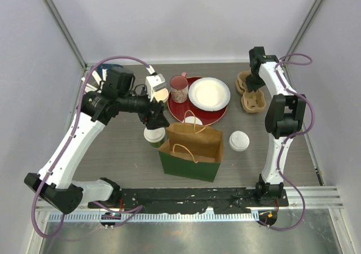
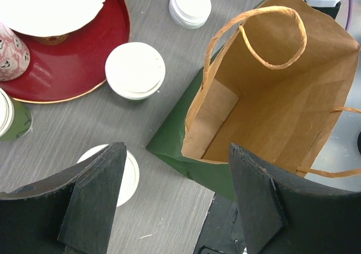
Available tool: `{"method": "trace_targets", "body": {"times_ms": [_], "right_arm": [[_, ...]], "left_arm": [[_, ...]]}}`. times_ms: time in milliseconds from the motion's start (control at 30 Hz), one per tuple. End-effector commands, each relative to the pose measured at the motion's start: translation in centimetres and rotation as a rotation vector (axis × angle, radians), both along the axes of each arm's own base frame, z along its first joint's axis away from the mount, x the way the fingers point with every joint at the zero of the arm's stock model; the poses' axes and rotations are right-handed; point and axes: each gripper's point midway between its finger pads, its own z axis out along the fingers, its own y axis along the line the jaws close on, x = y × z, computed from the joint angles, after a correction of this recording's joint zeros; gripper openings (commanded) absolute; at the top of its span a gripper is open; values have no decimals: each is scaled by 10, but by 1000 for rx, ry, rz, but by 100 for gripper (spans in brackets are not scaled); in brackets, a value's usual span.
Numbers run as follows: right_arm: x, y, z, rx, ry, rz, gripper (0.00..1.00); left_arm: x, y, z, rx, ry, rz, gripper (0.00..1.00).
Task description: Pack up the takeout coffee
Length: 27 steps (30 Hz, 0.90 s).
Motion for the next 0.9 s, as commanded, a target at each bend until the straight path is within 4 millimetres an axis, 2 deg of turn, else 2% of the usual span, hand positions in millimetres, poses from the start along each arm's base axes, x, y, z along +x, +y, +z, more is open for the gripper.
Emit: {"method": "trace_targets", "body": {"times_ms": [0, 167, 333, 467, 500, 567, 633, 667, 700, 800, 867], "right_arm": [[9, -5, 63, -24, -154, 13, 1], [10, -5, 99, -46, -231, 68, 1], [3, -3, 122, -57, -250, 136, 1], [-8, 4, 170, -89, -351, 220, 1], [-17, 5, 196, -118, -395, 258, 1], [-28, 9, 229, -132, -454, 310, 1], [-44, 21, 263, -155, -509, 420, 1], [-50, 27, 271, -160, -518, 465, 1], [-56, 38, 288, -158, -553, 509, 1], [-81, 67, 309, -92, -583, 649, 1], [-103, 100, 320, 11, -612, 769, 1]], "left_arm": [[-2, -3, 21, -34, -38, -37, 77], [-3, -7, 21, -34, 13, -49, 77], [0, -9, 26, -38, 13, -35, 77], [10, -9, 26, -39, 4, 17, 79], [14, -8, 24, -33, 0, 29, 79], [19, -7, 18, -19, -13, 38, 79], [21, -9, 13, -5, -18, 24, 79], [20, -11, 14, -2, -36, 2, 79], [20, -15, 11, 6, -31, -19, 80], [0, -23, -1, 36, 12, -122, 80], [-10, -23, -15, 63, 54, -151, 80]]}}
